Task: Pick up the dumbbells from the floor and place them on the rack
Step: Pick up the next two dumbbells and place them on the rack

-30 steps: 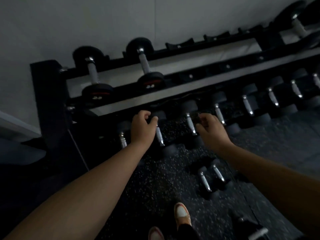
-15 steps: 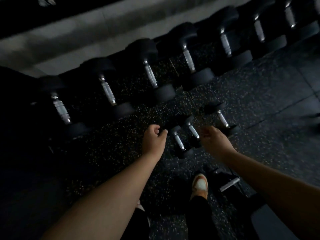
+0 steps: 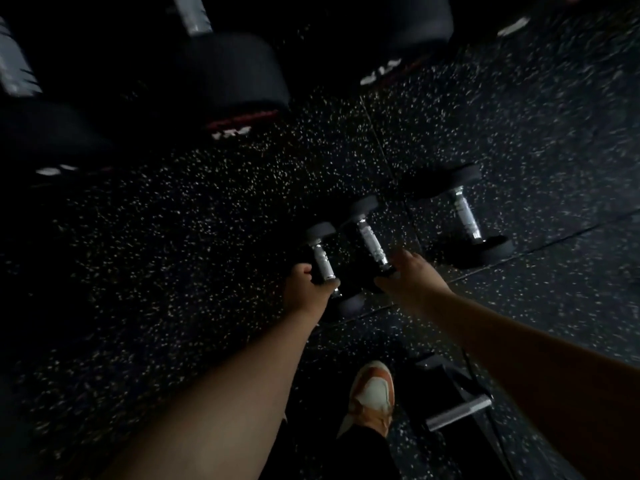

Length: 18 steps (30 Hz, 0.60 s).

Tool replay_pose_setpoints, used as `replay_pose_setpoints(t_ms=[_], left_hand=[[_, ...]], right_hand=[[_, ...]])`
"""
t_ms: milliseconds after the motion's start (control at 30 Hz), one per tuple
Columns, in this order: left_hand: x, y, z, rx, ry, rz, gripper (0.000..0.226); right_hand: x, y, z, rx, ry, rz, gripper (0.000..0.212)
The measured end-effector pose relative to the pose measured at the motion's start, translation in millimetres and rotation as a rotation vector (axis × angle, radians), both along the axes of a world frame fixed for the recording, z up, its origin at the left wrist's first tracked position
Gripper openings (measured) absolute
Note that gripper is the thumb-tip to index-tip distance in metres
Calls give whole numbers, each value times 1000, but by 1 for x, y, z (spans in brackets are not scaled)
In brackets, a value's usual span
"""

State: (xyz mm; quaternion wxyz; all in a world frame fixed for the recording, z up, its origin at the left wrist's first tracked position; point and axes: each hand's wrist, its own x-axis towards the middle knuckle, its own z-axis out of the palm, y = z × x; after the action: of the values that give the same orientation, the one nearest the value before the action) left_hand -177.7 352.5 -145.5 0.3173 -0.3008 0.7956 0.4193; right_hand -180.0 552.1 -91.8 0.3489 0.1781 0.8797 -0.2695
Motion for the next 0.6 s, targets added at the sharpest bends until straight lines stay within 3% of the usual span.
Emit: replay_pose_setpoints(t_ms=[333,400,467,600], left_hand=[[-20,46,-133,79,7,253,113],[-24,51,-145,79,34,353,99],[-28,53,-154,79,41,409,85],[-31,53,-166,71,6,448,54]], right_hand=[[-52,6,-158,36,-29,97,74],[-56,2,-179,-6,-69,111,71],[-59,-2,-195,-68,-85,-33,65],[-68,-4,-211,-72,-60,-222,34]])
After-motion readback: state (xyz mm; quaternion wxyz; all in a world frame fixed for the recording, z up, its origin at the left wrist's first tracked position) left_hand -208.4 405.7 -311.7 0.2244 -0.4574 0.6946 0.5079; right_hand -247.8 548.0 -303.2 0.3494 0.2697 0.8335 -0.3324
